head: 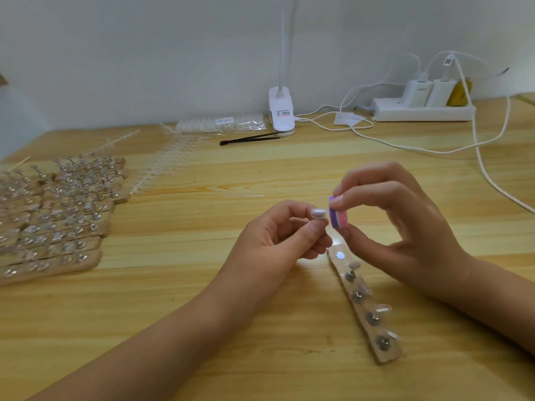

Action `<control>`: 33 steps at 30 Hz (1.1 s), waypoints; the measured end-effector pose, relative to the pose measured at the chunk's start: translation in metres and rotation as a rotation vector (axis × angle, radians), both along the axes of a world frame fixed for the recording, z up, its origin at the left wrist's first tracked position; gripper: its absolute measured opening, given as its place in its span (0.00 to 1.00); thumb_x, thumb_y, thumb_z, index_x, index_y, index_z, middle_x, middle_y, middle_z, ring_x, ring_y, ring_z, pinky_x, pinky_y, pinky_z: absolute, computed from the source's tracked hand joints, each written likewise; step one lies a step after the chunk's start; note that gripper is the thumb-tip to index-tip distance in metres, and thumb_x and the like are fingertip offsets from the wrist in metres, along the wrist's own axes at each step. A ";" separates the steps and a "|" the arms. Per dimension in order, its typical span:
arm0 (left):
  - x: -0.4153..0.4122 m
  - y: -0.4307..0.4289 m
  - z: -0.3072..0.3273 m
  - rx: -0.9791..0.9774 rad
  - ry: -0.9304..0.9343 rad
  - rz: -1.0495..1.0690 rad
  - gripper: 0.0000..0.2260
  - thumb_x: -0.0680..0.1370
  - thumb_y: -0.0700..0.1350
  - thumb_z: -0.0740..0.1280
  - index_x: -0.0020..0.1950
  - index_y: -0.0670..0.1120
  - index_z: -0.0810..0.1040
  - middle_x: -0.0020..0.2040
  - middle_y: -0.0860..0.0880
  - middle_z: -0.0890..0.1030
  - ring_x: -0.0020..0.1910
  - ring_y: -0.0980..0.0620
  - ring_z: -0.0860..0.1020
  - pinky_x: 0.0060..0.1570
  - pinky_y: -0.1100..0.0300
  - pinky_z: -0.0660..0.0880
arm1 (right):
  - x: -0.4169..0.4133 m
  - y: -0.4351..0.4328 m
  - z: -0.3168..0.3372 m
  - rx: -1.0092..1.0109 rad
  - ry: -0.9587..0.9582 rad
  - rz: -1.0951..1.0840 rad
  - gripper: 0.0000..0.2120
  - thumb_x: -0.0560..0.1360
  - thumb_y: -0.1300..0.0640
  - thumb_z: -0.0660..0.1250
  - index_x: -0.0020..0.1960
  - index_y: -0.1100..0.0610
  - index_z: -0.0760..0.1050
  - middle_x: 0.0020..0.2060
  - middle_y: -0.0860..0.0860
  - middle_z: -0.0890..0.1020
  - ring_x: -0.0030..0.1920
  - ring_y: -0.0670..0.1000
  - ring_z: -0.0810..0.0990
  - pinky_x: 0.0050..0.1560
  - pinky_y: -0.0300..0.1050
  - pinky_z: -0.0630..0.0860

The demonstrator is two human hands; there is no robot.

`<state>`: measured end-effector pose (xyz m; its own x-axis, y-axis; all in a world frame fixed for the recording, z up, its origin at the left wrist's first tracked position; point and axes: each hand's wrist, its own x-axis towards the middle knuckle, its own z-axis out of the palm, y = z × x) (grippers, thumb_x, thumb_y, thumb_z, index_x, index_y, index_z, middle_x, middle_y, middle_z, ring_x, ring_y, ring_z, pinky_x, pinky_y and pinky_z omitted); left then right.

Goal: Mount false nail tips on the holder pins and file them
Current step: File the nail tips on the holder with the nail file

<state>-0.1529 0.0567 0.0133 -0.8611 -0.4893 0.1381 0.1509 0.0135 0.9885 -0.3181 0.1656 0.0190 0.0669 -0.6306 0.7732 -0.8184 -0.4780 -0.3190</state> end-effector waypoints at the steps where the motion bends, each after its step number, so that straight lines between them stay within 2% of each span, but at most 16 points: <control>1: 0.000 0.000 0.000 0.006 -0.004 0.002 0.08 0.73 0.49 0.67 0.49 0.48 0.80 0.38 0.52 0.83 0.39 0.58 0.80 0.43 0.67 0.76 | -0.001 0.000 0.001 0.009 -0.008 -0.009 0.10 0.75 0.64 0.68 0.56 0.58 0.73 0.50 0.55 0.76 0.53 0.53 0.78 0.54 0.49 0.75; 6: 0.000 0.000 0.000 0.008 -0.012 0.004 0.05 0.77 0.45 0.67 0.50 0.46 0.80 0.37 0.52 0.83 0.38 0.59 0.80 0.43 0.68 0.75 | 0.002 0.002 -0.002 0.009 0.032 0.006 0.08 0.76 0.63 0.68 0.55 0.56 0.76 0.52 0.54 0.76 0.53 0.55 0.78 0.52 0.53 0.75; 10: 0.001 0.001 -0.001 0.033 -0.001 0.011 0.08 0.73 0.49 0.68 0.48 0.48 0.80 0.37 0.52 0.83 0.38 0.59 0.80 0.43 0.68 0.75 | -0.002 0.000 0.001 0.013 0.039 -0.059 0.09 0.75 0.64 0.68 0.55 0.57 0.76 0.49 0.56 0.77 0.52 0.55 0.78 0.53 0.54 0.75; 13: 0.000 0.001 -0.002 0.045 0.004 0.008 0.07 0.74 0.48 0.67 0.49 0.47 0.80 0.37 0.52 0.83 0.37 0.59 0.79 0.42 0.68 0.75 | 0.003 0.002 -0.002 0.008 0.073 -0.012 0.08 0.76 0.63 0.69 0.54 0.54 0.77 0.52 0.54 0.76 0.52 0.56 0.78 0.51 0.54 0.75; 17: 0.001 0.000 -0.003 0.059 0.003 0.007 0.08 0.73 0.49 0.68 0.48 0.49 0.81 0.37 0.52 0.83 0.39 0.58 0.80 0.43 0.67 0.75 | -0.002 -0.001 0.000 0.033 0.018 -0.060 0.09 0.75 0.63 0.68 0.55 0.57 0.76 0.50 0.56 0.76 0.53 0.56 0.78 0.53 0.56 0.75; 20: 0.001 0.000 -0.003 0.052 0.005 0.000 0.07 0.75 0.48 0.68 0.50 0.47 0.81 0.38 0.52 0.82 0.39 0.58 0.79 0.44 0.66 0.75 | 0.002 0.000 -0.003 0.023 0.042 -0.019 0.08 0.76 0.63 0.69 0.54 0.55 0.77 0.51 0.54 0.76 0.53 0.55 0.78 0.52 0.55 0.75; 22: 0.001 -0.001 -0.004 0.060 0.004 -0.002 0.04 0.78 0.46 0.69 0.49 0.49 0.81 0.38 0.52 0.83 0.39 0.57 0.79 0.44 0.67 0.75 | 0.002 0.000 -0.003 0.018 0.061 -0.030 0.09 0.76 0.63 0.69 0.54 0.55 0.77 0.51 0.54 0.76 0.53 0.55 0.78 0.52 0.56 0.74; 27: -0.001 -0.002 -0.004 0.089 0.005 0.002 0.02 0.78 0.45 0.69 0.48 0.50 0.82 0.38 0.51 0.83 0.38 0.57 0.79 0.44 0.66 0.75 | 0.006 0.000 -0.004 0.024 -0.005 -0.018 0.10 0.75 0.64 0.68 0.55 0.55 0.76 0.51 0.53 0.75 0.53 0.57 0.78 0.52 0.56 0.75; 33: -0.001 -0.002 -0.004 0.123 0.009 0.012 0.03 0.74 0.49 0.71 0.46 0.52 0.83 0.38 0.51 0.83 0.39 0.57 0.80 0.44 0.67 0.76 | 0.001 -0.003 -0.003 0.080 -0.104 -0.052 0.09 0.74 0.64 0.68 0.54 0.58 0.75 0.50 0.55 0.75 0.53 0.56 0.78 0.54 0.57 0.76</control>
<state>-0.1541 0.0547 0.0090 -0.8541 -0.5133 0.0841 0.1601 -0.1056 0.9814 -0.3167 0.1624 0.0164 -0.0451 -0.6908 0.7216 -0.8022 -0.4054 -0.4383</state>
